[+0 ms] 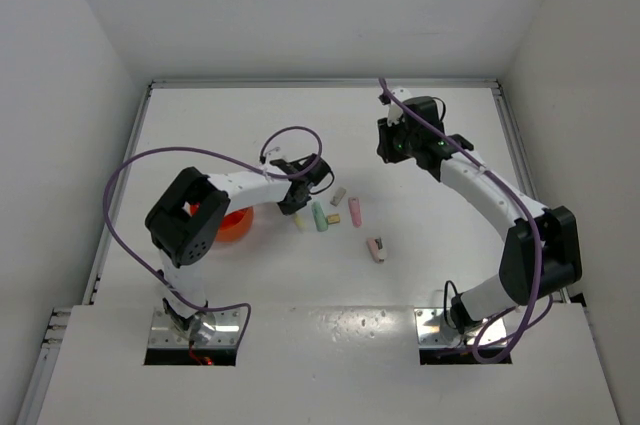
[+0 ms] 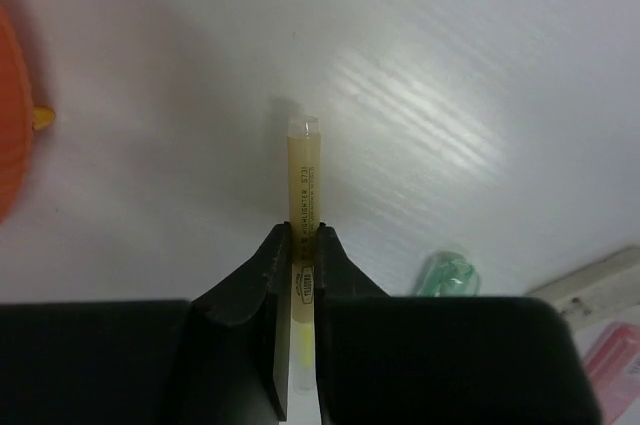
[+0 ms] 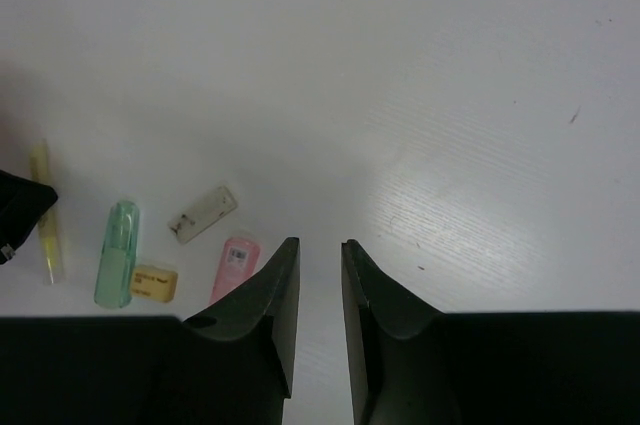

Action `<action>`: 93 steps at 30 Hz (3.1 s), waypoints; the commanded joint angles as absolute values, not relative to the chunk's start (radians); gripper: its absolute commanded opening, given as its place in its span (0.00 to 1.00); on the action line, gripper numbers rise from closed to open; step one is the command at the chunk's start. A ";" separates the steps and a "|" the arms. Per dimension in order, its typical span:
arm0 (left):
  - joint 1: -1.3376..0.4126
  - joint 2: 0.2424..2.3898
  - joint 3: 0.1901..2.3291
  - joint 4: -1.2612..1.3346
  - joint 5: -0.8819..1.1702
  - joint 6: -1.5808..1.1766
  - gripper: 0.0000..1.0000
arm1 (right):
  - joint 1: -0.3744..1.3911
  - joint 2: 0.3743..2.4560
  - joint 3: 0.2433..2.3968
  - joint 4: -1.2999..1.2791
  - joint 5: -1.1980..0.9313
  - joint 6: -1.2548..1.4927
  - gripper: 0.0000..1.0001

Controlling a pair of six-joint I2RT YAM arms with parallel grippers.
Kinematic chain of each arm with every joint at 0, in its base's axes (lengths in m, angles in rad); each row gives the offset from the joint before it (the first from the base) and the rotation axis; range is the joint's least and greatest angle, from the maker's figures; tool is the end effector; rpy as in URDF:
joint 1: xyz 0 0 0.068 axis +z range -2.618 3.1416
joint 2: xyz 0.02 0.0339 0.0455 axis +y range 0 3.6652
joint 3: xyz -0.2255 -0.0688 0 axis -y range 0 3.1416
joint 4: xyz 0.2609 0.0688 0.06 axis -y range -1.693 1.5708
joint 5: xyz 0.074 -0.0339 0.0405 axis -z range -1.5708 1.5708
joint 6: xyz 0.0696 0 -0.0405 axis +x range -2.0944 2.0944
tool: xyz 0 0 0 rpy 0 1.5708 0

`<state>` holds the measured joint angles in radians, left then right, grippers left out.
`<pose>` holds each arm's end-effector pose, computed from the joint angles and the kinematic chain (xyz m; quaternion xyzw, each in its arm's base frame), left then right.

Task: Sort the stationery into containers
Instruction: Pick up the pen from the center of the board, then place the pen in the storage box, then pick up the stationery from the center of the board.

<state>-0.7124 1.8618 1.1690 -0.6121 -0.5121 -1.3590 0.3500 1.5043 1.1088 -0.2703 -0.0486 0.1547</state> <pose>0.2941 -0.2090 0.0791 -0.3365 0.8985 0.0177 0.2813 0.3575 0.1341 0.2047 -0.0982 0.8938 0.1303 0.4178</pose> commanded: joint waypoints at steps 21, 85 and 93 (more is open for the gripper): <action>-0.799 1.772 1.462 -1.302 -1.281 -1.492 0.00 | 0.333 1.491 1.112 -0.238 -0.092 0.172 0.24; -0.919 1.703 1.504 -0.730 -0.562 -0.701 0.52 | 0.324 1.554 1.175 -0.374 -0.209 -0.020 0.00; -0.838 1.677 1.313 -0.700 -0.425 -1.020 0.70 | 0.324 1.597 1.186 -0.356 -0.121 0.014 0.62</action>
